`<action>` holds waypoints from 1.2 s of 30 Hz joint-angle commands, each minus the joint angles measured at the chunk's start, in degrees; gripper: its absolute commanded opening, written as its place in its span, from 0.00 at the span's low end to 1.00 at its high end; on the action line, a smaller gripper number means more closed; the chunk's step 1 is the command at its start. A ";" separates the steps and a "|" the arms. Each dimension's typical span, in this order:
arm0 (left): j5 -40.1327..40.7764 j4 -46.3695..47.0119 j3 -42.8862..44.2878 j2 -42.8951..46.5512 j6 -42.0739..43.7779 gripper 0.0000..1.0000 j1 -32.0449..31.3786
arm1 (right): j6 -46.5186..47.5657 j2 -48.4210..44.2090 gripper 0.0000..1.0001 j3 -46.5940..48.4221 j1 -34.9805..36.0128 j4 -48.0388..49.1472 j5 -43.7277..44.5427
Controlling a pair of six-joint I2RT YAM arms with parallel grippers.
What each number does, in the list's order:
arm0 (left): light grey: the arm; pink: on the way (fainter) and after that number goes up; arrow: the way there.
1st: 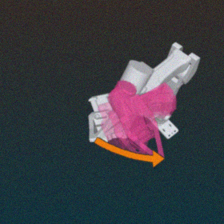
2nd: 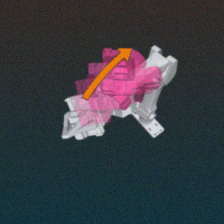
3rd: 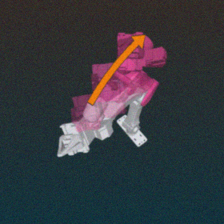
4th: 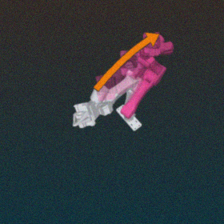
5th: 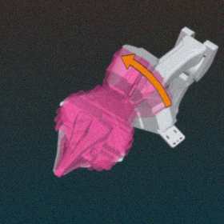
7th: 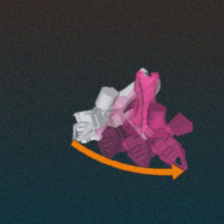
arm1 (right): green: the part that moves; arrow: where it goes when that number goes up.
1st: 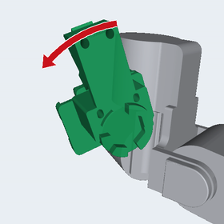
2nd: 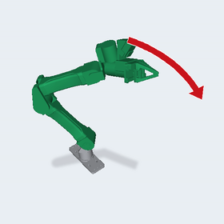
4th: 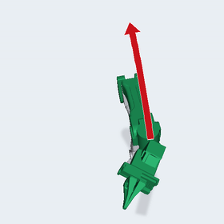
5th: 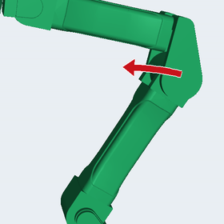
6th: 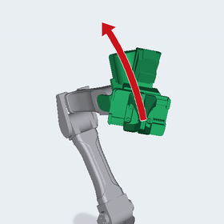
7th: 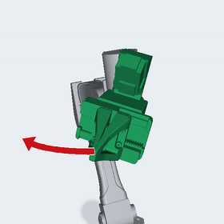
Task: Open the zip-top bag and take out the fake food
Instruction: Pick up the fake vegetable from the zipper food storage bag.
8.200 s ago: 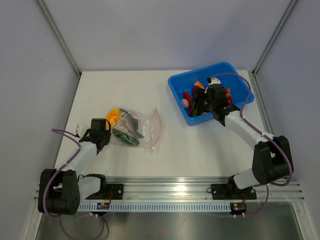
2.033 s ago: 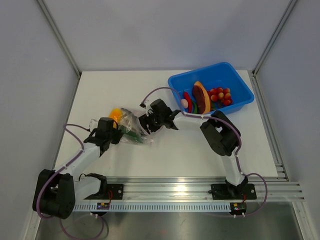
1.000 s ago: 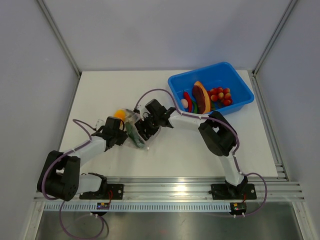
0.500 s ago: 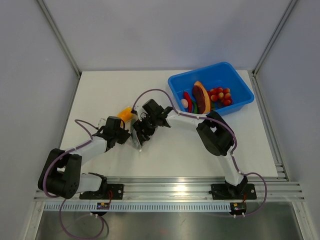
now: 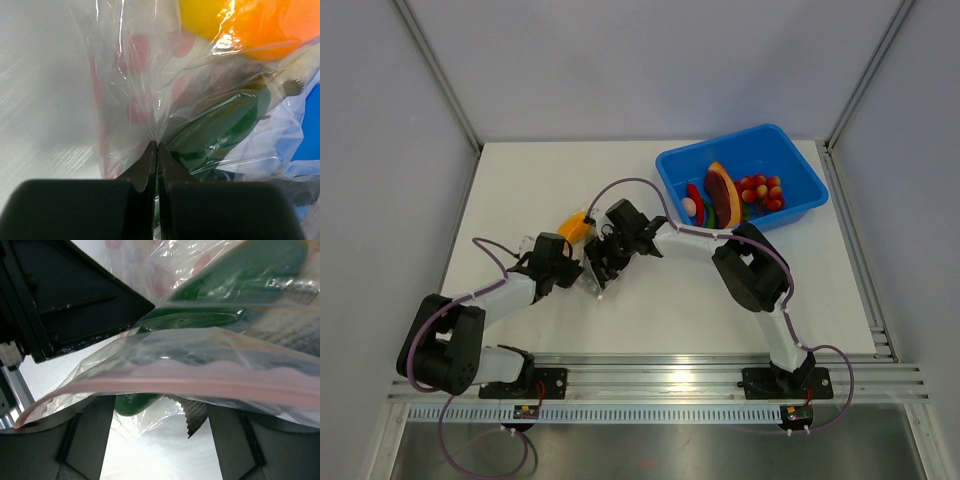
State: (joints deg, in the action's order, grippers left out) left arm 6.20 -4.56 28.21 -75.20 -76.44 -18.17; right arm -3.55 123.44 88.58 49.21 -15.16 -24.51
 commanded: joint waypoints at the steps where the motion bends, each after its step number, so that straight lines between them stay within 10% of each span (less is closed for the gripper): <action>1: -7.32 3.15 1.50 -1.09 -0.02 0.00 -1.86 | -3.39 -1.18 0.80 -1.74 0.97 11.02 3.68; 20: -3.57 -2.03 4.05 0.93 1.12 0.00 -1.51 | -2.95 -0.92 0.58 0.19 0.97 7.17 10.79; 36: 2.59 -5.90 5.98 -1.35 1.74 0.00 2.09 | -4.27 -6.10 0.60 0.72 0.89 2.59 20.29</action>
State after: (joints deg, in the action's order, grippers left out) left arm 6.00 -9.74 32.14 -75.83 -75.68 -16.75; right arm -7.57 122.23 87.64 49.74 -12.10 -7.70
